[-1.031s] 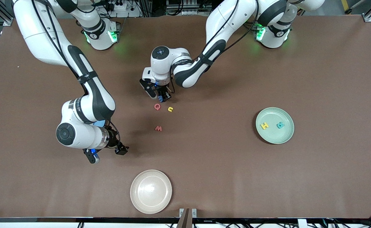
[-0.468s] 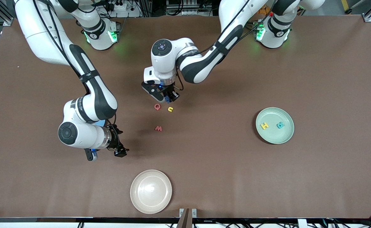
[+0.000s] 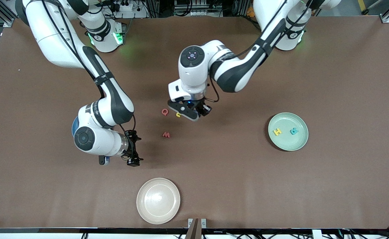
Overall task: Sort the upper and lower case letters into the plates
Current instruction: 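Carry the blue W toward the green plate with the left gripper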
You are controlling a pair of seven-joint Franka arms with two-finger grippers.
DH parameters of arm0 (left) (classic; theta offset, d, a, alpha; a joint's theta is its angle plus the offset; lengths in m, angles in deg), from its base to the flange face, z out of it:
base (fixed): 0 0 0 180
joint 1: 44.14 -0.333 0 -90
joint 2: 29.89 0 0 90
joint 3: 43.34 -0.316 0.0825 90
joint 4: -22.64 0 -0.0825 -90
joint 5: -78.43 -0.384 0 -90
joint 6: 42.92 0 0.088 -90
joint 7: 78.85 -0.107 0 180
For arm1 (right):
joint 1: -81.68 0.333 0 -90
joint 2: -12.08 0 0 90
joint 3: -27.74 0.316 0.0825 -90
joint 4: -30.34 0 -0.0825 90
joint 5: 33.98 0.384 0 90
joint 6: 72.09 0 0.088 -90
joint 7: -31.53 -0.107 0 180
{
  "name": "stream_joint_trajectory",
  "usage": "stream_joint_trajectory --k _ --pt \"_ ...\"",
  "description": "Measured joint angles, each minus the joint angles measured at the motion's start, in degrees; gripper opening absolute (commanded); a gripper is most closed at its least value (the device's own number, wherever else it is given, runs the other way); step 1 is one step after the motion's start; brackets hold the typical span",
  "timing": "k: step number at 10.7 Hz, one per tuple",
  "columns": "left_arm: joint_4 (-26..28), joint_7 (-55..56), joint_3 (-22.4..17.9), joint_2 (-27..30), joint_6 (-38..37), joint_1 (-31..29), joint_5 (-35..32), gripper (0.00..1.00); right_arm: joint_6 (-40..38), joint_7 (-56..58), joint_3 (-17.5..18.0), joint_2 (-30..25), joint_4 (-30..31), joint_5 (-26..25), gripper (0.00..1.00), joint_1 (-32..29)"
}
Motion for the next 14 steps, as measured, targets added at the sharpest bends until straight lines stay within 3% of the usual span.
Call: stream_joint_trajectory --k 4,7,14 --pt "0.05 -1.27 0.11 5.45 -8.28 -8.31 3.21 0.0 1.64 -14.21 0.0 2.48 -1.37 -1.72 1.0 3.53" --pt "0.97 -3.77 0.12 8.54 -14.42 -15.41 5.47 0.0 1.51 -23.08 0.03 3.59 -1.06 -8.22 1.0 7.14" --pt "9.09 -3.76 0.12 11.34 -17.75 -23.41 5.57 0.0 6.13 -30.43 0.01 4.75 5.09 -11.23 1.0 9.8"
